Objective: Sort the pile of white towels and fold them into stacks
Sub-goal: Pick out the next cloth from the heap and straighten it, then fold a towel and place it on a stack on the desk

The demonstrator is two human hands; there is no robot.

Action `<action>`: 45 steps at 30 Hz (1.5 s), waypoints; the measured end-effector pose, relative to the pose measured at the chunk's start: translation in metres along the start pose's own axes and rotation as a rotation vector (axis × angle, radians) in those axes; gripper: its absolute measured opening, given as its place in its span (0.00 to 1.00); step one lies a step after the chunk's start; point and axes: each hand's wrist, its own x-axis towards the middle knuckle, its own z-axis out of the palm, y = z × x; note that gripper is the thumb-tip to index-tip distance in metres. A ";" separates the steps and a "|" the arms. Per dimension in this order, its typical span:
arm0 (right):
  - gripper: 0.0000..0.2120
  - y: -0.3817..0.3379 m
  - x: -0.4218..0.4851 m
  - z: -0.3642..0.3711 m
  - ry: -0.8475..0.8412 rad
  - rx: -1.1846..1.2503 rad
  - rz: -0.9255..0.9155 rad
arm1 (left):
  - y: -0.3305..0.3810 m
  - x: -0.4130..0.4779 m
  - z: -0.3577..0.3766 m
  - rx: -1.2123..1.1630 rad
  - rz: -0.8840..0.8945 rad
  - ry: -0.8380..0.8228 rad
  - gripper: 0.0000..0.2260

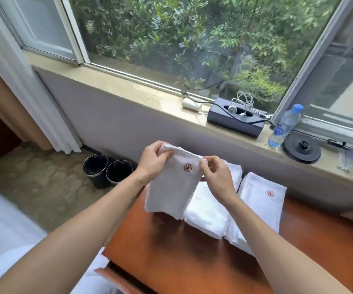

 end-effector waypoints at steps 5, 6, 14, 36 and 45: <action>0.01 0.018 0.047 0.030 0.109 -0.082 0.065 | -0.039 0.070 0.000 -0.092 -0.086 -0.124 0.03; 0.01 0.021 0.056 0.035 0.130 -0.102 0.077 | -0.046 0.083 0.002 -0.093 -0.095 -0.142 0.03; 0.03 0.067 0.111 0.047 0.198 -0.178 0.217 | -0.097 0.160 0.039 -0.093 -0.148 -0.242 0.02; 0.27 0.163 0.124 0.065 0.147 -0.228 0.382 | -0.192 0.172 0.102 0.374 0.003 -0.416 0.31; 0.23 0.145 0.041 0.100 -0.008 -0.458 0.376 | -0.210 0.082 0.056 0.829 0.234 -0.567 0.27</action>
